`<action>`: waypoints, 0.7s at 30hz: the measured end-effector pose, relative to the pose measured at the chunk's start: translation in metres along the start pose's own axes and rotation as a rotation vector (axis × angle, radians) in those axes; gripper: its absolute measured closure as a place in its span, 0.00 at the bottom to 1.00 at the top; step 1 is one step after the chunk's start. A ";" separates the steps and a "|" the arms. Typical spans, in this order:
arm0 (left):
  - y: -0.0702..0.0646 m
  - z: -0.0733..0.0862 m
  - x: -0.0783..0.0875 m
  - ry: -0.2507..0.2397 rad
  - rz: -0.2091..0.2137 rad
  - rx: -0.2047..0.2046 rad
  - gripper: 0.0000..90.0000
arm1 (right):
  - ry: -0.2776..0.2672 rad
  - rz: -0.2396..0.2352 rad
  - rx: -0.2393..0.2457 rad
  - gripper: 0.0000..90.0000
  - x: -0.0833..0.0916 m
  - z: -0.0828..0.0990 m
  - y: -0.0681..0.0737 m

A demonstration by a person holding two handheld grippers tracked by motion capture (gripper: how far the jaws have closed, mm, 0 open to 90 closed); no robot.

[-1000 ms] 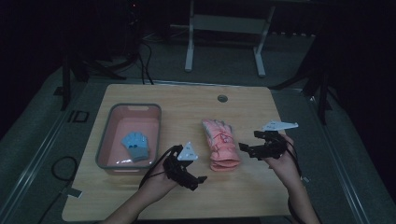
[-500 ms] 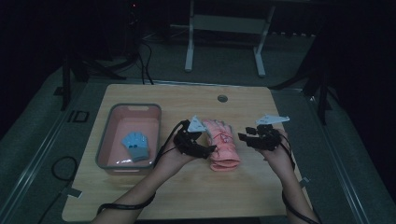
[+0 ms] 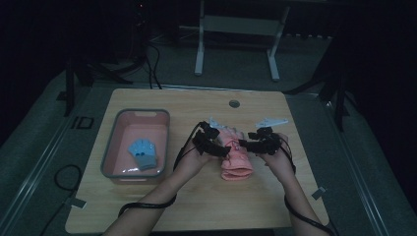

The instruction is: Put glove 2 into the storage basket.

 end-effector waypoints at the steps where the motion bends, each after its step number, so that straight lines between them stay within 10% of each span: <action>1: 0.001 0.002 -0.004 0.005 -0.012 0.008 0.23 | 0.010 -0.004 -0.005 0.49 -0.003 0.004 0.001; 8: 0.004 0.019 -0.032 0.072 0.051 0.116 0.23 | 0.114 -0.047 -0.085 0.38 -0.022 0.030 -0.007; 15: 0.000 0.027 -0.053 0.097 0.146 0.208 0.23 | 0.174 -0.172 -0.292 0.34 -0.041 0.049 -0.020; 16: 0.000 0.028 -0.055 0.098 0.168 0.225 0.23 | 0.171 -0.237 -0.341 0.46 -0.043 0.051 -0.017; 21: -0.007 0.026 -0.054 0.096 0.282 0.238 0.50 | 0.163 -0.192 -0.288 0.70 -0.042 0.049 -0.012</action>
Point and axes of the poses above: each handheld gripper's, and its own axes: x roughly backward along the jaws, z roughly out of its underside, y roughly to its left, the point moved 10 cm from there along -x, roughly forward along the jaws, and after that the axes turned 5 degrees about -z, right-handed, at the moved point
